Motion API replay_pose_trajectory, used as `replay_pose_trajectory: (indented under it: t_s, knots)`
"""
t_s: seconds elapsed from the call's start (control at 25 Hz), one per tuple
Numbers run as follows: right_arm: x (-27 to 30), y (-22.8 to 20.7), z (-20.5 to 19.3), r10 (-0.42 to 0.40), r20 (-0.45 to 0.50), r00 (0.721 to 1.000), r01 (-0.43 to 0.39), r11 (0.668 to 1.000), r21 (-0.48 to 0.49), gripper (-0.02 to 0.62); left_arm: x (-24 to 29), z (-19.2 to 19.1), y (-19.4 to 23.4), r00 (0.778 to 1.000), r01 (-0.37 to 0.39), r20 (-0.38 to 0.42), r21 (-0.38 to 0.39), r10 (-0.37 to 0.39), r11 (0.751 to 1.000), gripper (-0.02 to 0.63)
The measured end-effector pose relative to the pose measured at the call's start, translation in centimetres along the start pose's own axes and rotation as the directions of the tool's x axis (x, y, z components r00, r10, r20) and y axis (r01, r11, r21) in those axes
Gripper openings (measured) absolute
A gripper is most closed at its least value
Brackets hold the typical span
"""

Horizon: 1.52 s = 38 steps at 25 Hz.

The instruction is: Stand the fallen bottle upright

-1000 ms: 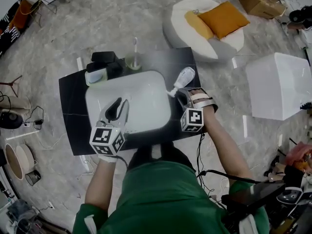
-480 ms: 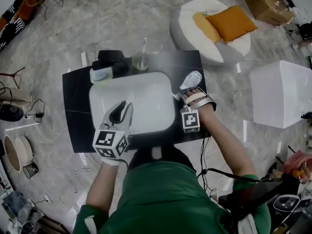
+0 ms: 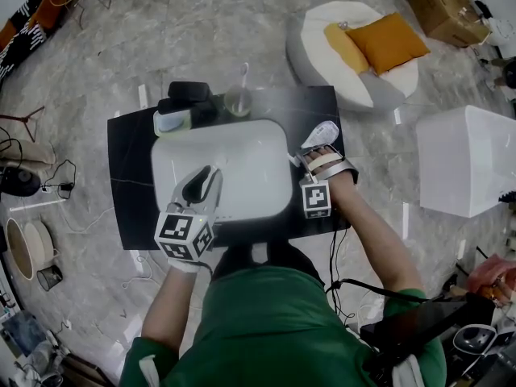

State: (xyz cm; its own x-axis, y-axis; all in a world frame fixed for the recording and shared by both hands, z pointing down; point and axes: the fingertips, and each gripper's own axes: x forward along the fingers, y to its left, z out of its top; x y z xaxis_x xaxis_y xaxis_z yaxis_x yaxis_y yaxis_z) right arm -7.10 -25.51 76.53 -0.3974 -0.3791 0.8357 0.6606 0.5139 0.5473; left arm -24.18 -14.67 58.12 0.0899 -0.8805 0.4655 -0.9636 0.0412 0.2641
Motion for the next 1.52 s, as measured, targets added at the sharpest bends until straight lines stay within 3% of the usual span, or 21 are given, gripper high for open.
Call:
replay_pose_trajectory:
  t_s: [0.6,0.88,1.16,1.24,1.36,1.52]
  knots:
    - [-3.4,-2.1,1.4,-0.064,0.084,0.994,0.051,0.988,0.149,0.104,-1.5,0.3,-0.9,1.000,0.003,0.013,0.015,-0.003,1.000,0.086]
    - [-6.1,-3.9,1.3,-0.129,0.128,0.983,0.078,0.936,0.345,0.103,-2.8,0.7,-1.7,1.000,0.005,0.027,0.023,-0.006,1.000,0.086]
    - [-8.3,-5.8,0.1,-0.185,0.168,0.968,0.059,0.823,0.565,0.103,-3.6,0.9,-2.6,0.999,0.014,0.031,0.027,-0.015,1.000,0.086]
    - [-8.8,-6.2,-0.2,-0.203,0.182,0.962,0.045,0.777,0.628,0.103,-3.8,1.0,-2.7,0.999,0.014,0.033,0.027,-0.015,1.000,0.086]
    - [-9.6,-7.2,-1.0,-0.250,0.195,0.948,0.023,0.668,0.744,0.101,-4.2,1.2,-2.9,0.999,0.012,0.039,0.033,-0.014,0.999,0.086]
    - [-10.5,-8.4,-3.7,-0.326,0.161,0.932,0.005,0.455,0.891,0.103,-4.5,1.8,-3.2,0.999,0.010,0.046,0.044,-0.012,0.999,0.086]
